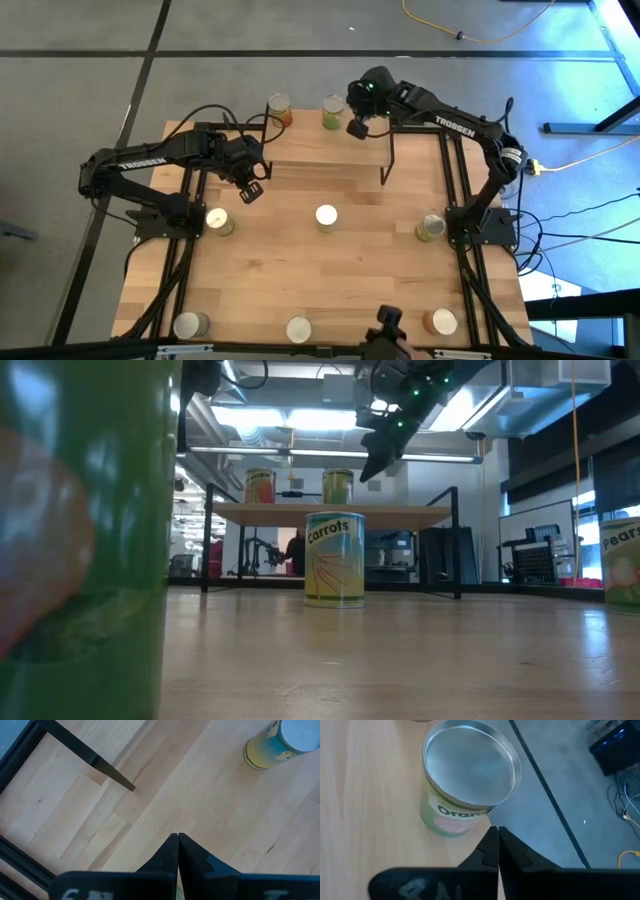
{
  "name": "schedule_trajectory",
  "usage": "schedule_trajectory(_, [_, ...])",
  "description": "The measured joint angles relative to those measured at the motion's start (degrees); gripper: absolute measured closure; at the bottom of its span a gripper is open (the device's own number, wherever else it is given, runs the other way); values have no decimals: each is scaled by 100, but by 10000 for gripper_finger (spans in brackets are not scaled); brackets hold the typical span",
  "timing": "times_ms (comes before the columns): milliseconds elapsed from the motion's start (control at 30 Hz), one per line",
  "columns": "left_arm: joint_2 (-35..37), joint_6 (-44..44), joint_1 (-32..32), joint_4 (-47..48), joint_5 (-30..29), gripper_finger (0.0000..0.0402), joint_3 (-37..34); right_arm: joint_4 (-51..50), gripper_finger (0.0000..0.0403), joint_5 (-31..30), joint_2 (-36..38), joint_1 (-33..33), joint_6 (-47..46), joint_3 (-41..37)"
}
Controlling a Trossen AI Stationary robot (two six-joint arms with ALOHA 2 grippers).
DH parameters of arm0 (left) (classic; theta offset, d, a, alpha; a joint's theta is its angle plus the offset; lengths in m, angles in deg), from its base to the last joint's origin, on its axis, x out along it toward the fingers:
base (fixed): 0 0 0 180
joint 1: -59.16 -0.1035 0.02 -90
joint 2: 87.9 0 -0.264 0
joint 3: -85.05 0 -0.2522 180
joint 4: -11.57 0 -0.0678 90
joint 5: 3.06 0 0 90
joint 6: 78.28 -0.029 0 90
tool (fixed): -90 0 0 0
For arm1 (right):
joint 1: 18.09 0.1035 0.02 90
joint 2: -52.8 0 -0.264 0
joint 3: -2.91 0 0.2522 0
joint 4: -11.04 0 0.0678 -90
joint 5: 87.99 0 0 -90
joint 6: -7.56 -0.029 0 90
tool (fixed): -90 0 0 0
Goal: Pick and place cans onto a shelf
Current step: Adjust the canned oranges from the shelf
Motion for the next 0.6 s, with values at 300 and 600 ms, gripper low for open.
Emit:
schedule_trajectory(300, [0,118,2,0,0,401,0,231,402,64,-305,-7,19,2])
schedule_trajectory(600, [0,129,2,-2,0,401,0,582,402,624,-350,4,25,2])
